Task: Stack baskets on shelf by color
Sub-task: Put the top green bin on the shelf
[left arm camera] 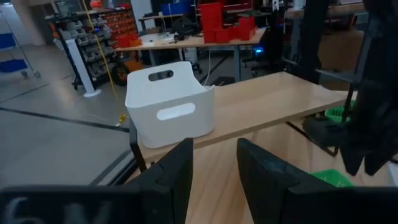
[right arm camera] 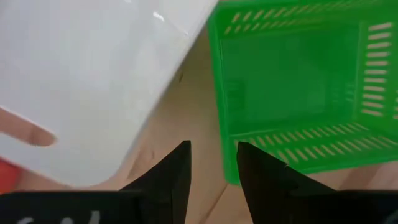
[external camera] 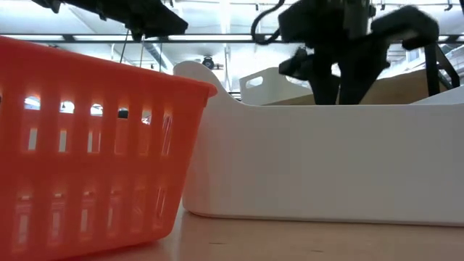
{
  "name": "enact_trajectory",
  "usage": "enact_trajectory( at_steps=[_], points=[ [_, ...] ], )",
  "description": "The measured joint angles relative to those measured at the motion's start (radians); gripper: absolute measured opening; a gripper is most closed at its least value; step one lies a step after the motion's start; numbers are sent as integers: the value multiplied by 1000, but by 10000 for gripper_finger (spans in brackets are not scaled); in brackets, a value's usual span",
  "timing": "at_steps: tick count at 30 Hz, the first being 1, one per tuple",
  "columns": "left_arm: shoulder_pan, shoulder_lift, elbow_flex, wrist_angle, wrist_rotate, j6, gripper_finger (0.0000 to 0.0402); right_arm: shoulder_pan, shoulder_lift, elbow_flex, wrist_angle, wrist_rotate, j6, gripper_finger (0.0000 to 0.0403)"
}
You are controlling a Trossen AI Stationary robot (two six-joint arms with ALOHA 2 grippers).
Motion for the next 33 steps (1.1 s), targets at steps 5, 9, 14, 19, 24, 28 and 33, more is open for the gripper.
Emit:
enact_trajectory(
  at_steps=[5,9,14,19,24,28,33],
  points=[
    [0,-1,0,-26,0,-11,133,-13,47,0,19,0,-17,135],
    [0,-1,0,-48,0,-25,133,-16,79,0,27,0,-49,134],
    [-1,-1,0,-61,0,-30,133,-14,94,0,47,19,-60,130],
    [-1,-1,0,-61,0,-43,133,-25,86,0,111,2,-59,89],
    [-1,-1,0,-62,0,-43,133,-29,85,-1,130,-87,-57,49],
    [-1,-1,0,-62,0,-41,133,-28,84,-1,126,-62,-52,15],
    [-1,-1,0,-62,0,-40,133,-28,84,0,132,-8,-60,17]
  ],
)
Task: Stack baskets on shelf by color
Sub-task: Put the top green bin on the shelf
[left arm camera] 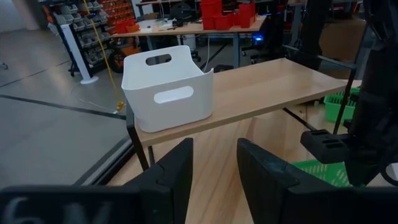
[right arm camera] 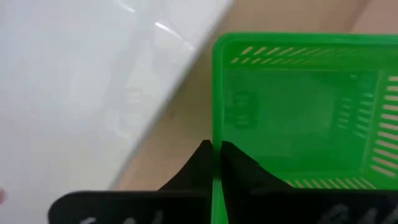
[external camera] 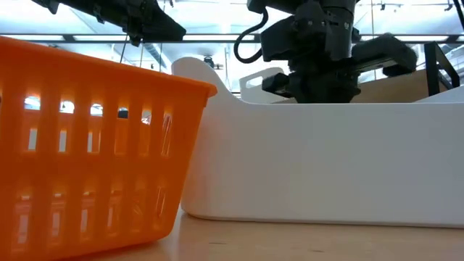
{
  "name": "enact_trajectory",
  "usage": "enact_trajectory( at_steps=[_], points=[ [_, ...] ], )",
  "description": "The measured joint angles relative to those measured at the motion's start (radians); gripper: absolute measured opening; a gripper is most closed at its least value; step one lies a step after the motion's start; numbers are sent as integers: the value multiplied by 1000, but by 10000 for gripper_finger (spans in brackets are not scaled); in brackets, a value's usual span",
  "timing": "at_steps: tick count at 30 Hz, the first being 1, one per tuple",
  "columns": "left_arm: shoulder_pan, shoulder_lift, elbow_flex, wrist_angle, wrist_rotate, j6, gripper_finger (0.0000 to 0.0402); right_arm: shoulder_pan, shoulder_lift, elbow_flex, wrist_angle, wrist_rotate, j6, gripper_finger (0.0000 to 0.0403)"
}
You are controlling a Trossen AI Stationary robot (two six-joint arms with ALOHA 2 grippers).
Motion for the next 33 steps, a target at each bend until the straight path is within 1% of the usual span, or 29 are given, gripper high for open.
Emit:
enact_trajectory(
  at_steps=[4,6,14,18,24,33],
  points=[
    [1,0,0,0,0,1,133,-1,0,39,-21,48,0,12],
    [1,0,0,0,0,1,133,-1,0,76,-29,52,0,12],
    [1,0,0,0,0,2,133,2,0,283,-111,69,3,10],
    [0,0,0,-1,0,2,133,4,0,391,-173,68,41,10],
    [1,1,0,-16,0,4,133,4,1,569,-349,72,156,10],
    [0,1,0,-15,0,3,133,8,1,839,-679,64,458,12]
  ],
)
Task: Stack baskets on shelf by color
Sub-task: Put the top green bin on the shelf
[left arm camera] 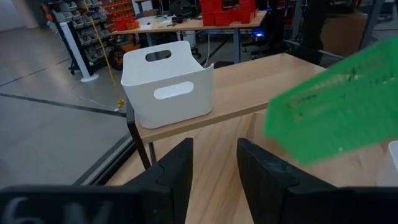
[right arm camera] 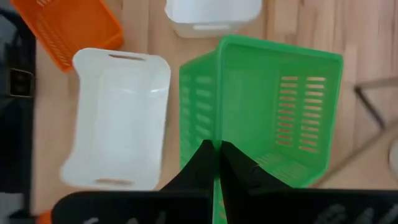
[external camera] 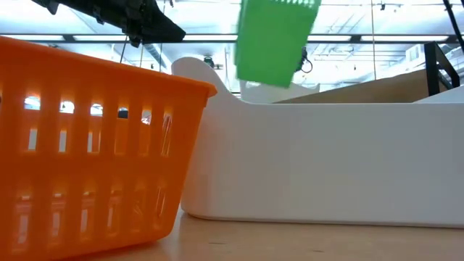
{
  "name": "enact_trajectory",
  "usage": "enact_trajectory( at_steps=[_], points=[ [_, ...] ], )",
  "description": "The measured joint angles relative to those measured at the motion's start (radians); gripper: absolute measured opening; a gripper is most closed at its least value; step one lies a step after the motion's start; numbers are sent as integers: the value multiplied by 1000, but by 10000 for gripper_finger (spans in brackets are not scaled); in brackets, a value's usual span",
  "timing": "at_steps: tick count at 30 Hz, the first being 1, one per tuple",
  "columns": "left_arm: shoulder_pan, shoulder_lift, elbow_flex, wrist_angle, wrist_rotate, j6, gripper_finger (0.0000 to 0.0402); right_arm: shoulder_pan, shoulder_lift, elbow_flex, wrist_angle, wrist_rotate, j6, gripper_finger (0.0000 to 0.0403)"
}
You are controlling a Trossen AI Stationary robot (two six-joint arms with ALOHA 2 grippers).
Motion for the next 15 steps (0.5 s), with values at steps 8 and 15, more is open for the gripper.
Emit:
enact_trajectory(
  at_steps=[8,15],
  points=[
    [0,0,0,-1,0,-5,133,17,-25,152,-41,-81,183,11],
    [0,0,0,-5,7,-11,133,11,-72,147,-46,23,237,11]
  ],
)
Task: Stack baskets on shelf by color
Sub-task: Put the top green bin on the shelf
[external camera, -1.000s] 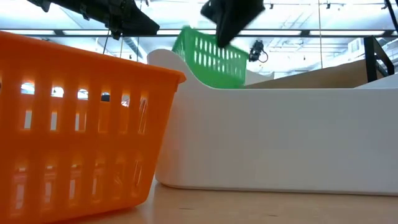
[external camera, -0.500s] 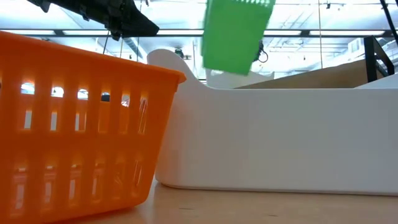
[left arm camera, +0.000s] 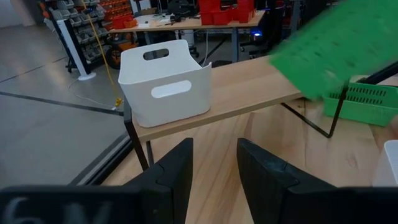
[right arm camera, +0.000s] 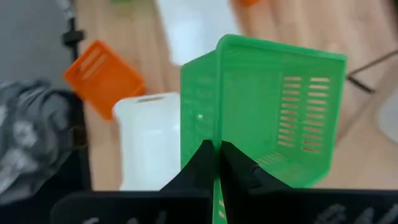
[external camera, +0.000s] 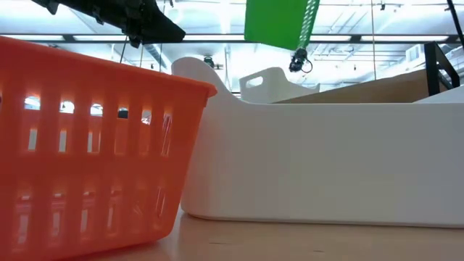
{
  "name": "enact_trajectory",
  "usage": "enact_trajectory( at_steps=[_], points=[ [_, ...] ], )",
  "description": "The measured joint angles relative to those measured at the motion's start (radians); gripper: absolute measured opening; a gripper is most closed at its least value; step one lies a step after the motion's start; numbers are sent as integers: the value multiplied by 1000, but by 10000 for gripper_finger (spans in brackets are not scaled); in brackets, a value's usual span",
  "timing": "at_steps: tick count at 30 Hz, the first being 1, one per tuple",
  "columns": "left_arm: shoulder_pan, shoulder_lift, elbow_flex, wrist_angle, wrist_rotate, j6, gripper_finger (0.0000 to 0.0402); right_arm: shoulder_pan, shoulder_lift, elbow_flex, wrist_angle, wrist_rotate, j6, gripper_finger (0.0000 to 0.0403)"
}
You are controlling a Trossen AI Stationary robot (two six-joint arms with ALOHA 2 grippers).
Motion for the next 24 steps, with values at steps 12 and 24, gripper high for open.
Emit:
enact_trajectory(
  at_steps=[12,24],
  points=[
    [-26,0,0,-6,1,-7,133,-96,-3,-38,1,134,46,11],
    [-35,0,0,-19,0,-7,133,-158,-3,-102,1,-52,110,11]
  ],
)
